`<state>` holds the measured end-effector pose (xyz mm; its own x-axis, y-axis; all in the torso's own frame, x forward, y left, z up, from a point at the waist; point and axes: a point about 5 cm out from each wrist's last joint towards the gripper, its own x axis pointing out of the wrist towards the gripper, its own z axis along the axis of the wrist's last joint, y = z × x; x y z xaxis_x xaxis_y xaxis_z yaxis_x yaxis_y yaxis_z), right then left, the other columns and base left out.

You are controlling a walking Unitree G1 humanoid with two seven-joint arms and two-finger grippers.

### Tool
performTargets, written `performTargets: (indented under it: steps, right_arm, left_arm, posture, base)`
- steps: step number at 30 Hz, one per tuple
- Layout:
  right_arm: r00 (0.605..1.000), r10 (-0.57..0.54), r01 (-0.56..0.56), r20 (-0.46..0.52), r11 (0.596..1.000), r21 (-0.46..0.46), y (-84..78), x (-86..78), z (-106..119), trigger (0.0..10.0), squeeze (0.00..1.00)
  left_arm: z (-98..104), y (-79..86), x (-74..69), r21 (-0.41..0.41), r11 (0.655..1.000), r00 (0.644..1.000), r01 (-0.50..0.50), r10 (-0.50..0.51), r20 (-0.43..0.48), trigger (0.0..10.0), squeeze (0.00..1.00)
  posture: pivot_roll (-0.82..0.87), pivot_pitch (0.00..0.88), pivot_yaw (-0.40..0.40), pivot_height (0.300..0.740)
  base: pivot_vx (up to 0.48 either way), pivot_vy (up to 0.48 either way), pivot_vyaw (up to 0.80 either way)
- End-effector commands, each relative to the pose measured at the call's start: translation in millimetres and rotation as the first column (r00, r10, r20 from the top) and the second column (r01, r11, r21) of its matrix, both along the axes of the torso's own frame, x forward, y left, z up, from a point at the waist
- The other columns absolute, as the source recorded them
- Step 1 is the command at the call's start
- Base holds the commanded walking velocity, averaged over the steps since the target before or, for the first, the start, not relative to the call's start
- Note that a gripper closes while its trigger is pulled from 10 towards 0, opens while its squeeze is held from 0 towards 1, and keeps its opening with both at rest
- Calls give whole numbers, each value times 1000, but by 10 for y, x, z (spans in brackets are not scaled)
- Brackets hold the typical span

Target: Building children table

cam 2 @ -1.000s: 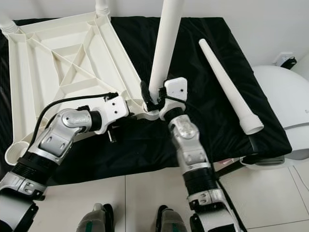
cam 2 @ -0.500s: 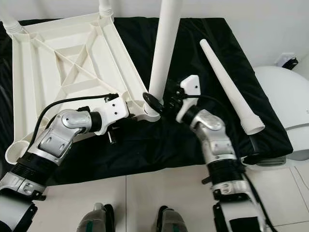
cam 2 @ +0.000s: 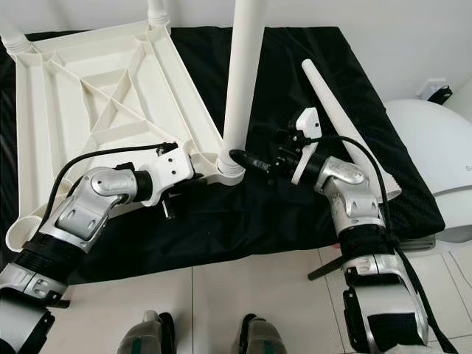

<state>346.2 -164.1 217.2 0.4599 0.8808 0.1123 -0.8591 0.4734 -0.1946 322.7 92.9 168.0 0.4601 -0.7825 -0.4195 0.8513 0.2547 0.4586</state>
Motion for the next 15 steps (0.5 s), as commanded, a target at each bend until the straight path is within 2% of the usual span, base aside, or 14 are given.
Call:
performTargets:
  steps: [1, 8, 15]
  right_arm:
    - [998, 59, -59, -21, 998, -10, 24, -9, -25, 10000, 0]
    - [990, 133, -134, -41, 991, -25, 106, -15, -78, 10000, 0]
    - [992, 126, -126, -16, 992, -19, 194, 32, -97, 10000, 0]
  left_arm:
    - [-461, 118, -117, 99, 995, 984, -9, 27, -179, 10000, 0]
    - [-456, 136, -119, 100, 995, 984, -15, 32, -176, 10000, 0]
    - [-457, 139, -120, 102, 995, 984, -16, 34, -176, 10000, 0]
  posture:
    - [73, 188, 5, 740]
    - [83, 185, 3, 740]
    - [83, 184, 5, 740]
  base:
    - [0, 0, 0]
    - [0, 0, 0]
    - [0, 0, 0]
